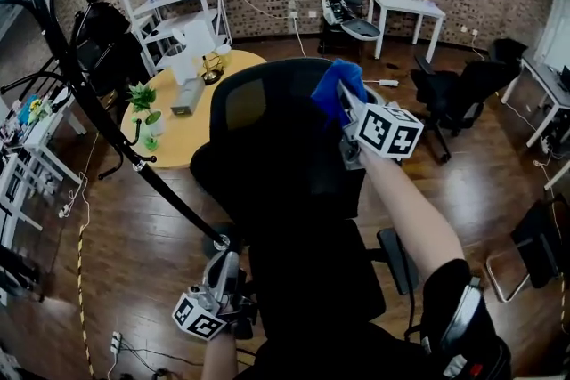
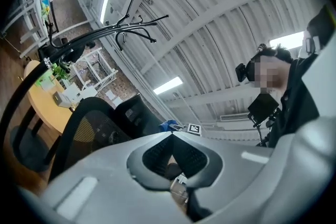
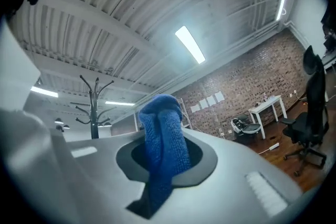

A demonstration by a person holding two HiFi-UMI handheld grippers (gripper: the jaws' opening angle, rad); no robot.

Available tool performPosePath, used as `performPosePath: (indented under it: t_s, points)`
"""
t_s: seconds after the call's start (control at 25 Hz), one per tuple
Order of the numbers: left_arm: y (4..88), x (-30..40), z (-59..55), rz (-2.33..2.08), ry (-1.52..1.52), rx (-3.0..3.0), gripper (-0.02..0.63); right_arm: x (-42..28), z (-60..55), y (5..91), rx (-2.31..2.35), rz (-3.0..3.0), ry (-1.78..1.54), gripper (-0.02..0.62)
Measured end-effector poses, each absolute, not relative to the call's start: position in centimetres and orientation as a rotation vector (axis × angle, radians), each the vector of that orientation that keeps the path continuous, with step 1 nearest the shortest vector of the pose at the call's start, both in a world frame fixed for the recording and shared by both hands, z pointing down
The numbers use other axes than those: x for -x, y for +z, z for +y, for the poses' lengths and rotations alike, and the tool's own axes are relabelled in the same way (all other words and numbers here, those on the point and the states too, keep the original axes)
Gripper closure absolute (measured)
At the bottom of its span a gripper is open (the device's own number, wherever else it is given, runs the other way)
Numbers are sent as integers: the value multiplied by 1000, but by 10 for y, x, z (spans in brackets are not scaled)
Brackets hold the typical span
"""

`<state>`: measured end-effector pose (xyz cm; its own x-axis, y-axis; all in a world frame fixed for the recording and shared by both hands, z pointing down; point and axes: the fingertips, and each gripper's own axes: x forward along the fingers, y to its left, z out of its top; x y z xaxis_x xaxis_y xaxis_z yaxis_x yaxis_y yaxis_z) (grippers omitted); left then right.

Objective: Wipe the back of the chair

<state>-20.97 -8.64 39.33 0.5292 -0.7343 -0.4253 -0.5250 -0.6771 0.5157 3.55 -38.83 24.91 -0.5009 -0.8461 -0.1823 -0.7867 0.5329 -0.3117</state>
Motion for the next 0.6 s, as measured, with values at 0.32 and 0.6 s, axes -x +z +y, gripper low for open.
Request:
performPosePath:
  t_s: [0.32, 0.6]
  points:
    - [393, 185, -87, -989, -884, -2479, 614, -17, -362, 282, 1281, 2573, -245, 557]
    - [391, 213, -56, -1108, -907, -2458, 614, 139, -280, 312, 761, 2885, 17, 557]
